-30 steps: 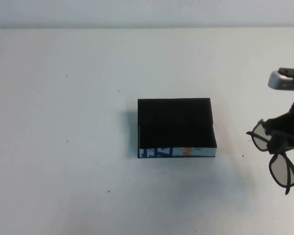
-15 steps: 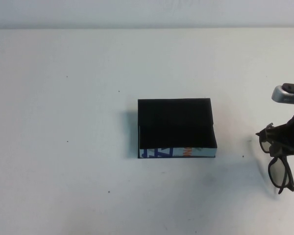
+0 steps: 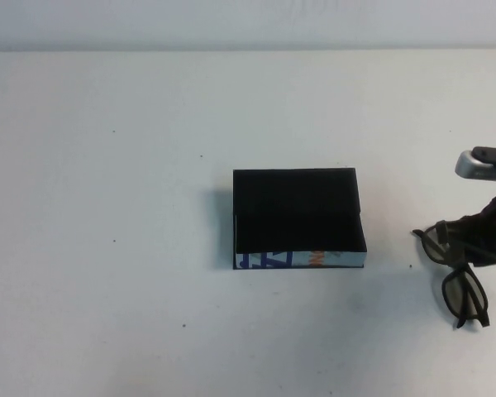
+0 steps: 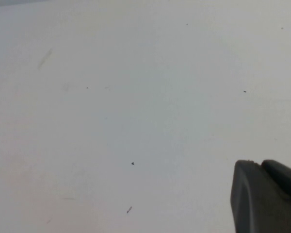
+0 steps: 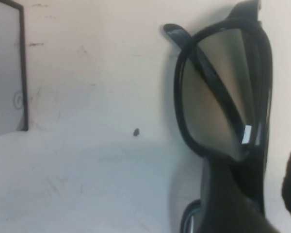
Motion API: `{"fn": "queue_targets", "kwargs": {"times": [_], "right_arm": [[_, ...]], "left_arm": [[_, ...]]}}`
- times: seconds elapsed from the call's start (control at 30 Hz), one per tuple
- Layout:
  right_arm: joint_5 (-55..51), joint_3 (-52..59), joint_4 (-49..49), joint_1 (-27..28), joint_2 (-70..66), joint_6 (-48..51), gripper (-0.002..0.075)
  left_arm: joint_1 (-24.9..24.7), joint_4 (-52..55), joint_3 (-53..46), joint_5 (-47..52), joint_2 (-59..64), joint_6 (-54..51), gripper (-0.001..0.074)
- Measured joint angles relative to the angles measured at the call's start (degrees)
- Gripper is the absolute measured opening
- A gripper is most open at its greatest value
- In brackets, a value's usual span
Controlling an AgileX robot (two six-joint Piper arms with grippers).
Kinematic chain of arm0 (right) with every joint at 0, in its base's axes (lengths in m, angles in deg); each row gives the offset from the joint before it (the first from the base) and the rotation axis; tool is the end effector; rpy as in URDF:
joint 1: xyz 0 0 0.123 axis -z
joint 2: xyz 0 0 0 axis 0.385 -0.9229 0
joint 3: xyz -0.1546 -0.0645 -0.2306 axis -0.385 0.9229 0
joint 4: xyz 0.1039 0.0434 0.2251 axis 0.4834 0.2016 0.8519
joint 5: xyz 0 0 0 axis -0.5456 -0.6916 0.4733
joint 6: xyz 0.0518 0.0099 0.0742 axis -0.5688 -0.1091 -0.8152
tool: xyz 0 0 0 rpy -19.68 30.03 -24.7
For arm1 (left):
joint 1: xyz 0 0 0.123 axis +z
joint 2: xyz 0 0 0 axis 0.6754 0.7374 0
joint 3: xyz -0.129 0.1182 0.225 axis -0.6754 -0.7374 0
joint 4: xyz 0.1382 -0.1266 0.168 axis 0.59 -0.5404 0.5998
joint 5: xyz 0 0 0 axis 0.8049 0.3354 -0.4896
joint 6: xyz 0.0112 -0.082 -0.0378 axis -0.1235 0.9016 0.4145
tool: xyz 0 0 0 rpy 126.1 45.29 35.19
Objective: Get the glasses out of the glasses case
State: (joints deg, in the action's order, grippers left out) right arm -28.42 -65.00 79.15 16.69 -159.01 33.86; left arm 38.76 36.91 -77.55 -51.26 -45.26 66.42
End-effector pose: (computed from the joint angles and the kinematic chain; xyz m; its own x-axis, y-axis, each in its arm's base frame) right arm 0.3171 0.0466 0.1853 -0.9442 -0.0544 -0.3247 -0.1093 0.9821 0.1532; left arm 0.0525 -0.0038 0.1738 -0.2698 0.0878 -0.9589 0.0890 0.9938 0.0660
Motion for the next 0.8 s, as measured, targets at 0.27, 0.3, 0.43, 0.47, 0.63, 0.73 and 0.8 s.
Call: {"fn": "queue_targets", "kwargs": {"times": [0.27,0.3,0.43,0.47,0.63,0.73,0.8], "right_arm": [[-2.81,0.42,-0.12,0.00,18.25,1.45,0.0288],[-2.81,0.42,-0.12,0.00,21.73,1.72,0.0280],[-3.93,0.42,0.07,0.00,32.21,2.89,0.0225],[-5.09,0.42,0.07,0.03,34.03,2.89,0.0204],[-13.40,0.81,-2.69,0.26,40.68,3.00,0.0088],[-12.59,2.68,-3.11,0.26,46.33,3.00,0.0022],[-8.41,5.27,-3.44,0.26,51.32,3.22,0.0000]], "left_arm": [[0.00,0.00,0.00,0.00,0.00,0.00,-0.0004],[0.00,0.00,0.00,0.00,0.00,0.00,-0.0004],[0.00,0.00,0.00,0.00,0.00,0.00,-0.0004],[0.00,0.00,0.00,0.00,0.00,0.00,-0.0004],[0.00,0.00,0.00,0.00,0.00,0.00,-0.0004],[0.00,0.00,0.00,0.00,0.00,0.00,-0.0004],[0.00,0.00,0.00,0.00,0.00,0.00,-0.0004]]}}
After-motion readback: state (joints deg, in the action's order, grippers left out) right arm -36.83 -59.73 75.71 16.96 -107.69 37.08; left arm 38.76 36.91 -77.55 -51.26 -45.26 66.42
